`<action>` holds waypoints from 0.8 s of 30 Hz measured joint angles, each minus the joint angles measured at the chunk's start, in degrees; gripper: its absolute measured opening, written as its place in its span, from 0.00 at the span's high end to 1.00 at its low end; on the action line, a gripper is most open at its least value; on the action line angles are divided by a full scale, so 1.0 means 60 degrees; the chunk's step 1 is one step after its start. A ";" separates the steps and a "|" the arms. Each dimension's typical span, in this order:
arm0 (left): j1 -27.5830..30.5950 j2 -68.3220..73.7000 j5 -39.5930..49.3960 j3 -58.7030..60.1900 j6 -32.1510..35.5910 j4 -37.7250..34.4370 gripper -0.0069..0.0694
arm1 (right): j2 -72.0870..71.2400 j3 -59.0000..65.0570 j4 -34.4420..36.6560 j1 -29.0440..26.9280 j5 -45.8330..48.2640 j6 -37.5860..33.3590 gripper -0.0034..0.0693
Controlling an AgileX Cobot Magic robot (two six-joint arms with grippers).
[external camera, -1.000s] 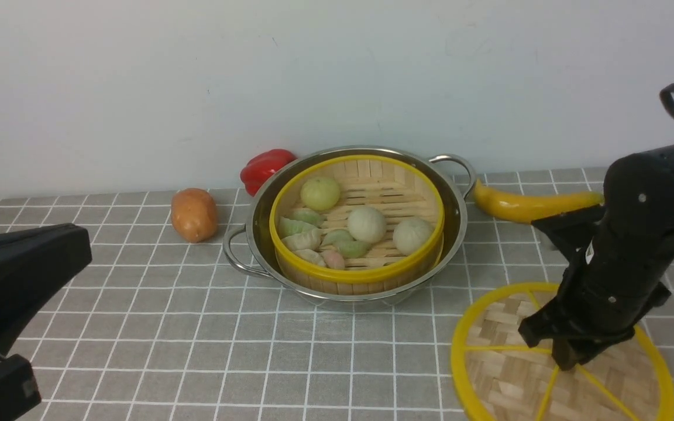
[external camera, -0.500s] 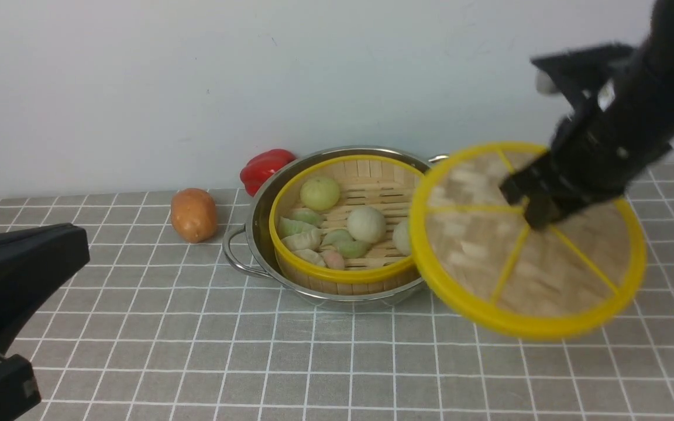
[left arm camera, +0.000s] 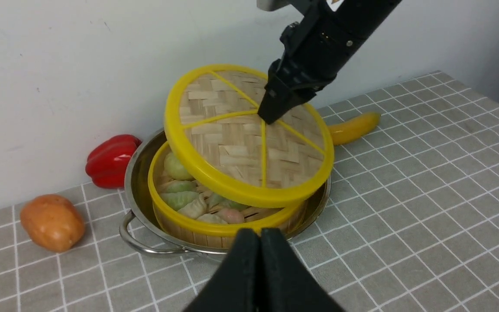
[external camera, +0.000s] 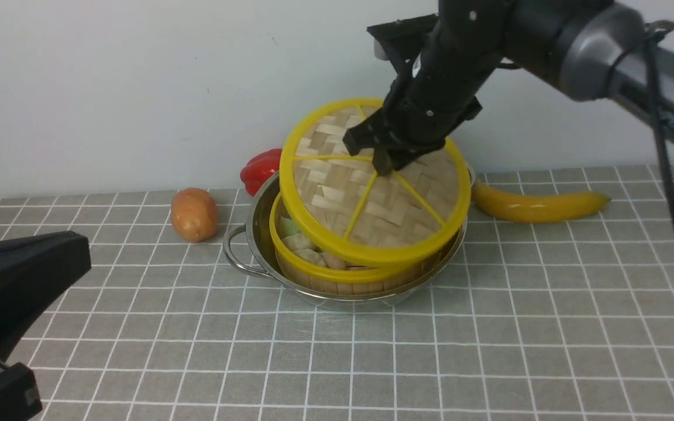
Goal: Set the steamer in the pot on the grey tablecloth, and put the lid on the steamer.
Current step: 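Place the bamboo steamer lid onto the steamer basket in the pot with the right gripper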
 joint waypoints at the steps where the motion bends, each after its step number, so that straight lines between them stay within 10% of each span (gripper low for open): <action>1: 0.0000 0.0000 0.0033 0.0000 0.0010 0.0000 0.94 | 0.0101 -0.0114 0.0027 0.0000 0.0000 0.0000 0.76; 24: 0.0000 0.0000 0.0178 0.0000 0.0009 0.0026 0.94 | 0.1284 -0.0791 0.0640 0.0000 0.0040 -0.0740 0.76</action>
